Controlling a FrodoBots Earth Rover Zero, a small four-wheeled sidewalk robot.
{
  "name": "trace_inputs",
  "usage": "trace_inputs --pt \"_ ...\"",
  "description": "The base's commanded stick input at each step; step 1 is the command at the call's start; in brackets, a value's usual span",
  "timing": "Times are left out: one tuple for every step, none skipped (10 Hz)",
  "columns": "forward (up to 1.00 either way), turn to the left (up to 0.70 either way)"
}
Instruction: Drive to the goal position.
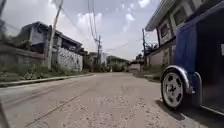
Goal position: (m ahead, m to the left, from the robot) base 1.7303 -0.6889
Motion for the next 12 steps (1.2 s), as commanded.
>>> trace_inputs --pt "1.0 0.0" --pt "1.0 -0.32" --pt "1.0 -0.32" --pt "1.0 -0.32" --pt "1.0 -0.32" --pt "1.0 -0.32" --pt "1.0 -0.11" --pt "1.0 0.0" --pt "1.0 0.0" --pt "1.0 -0.09" --pt "1.0 -0.32" --pt "1.0 -0.32"
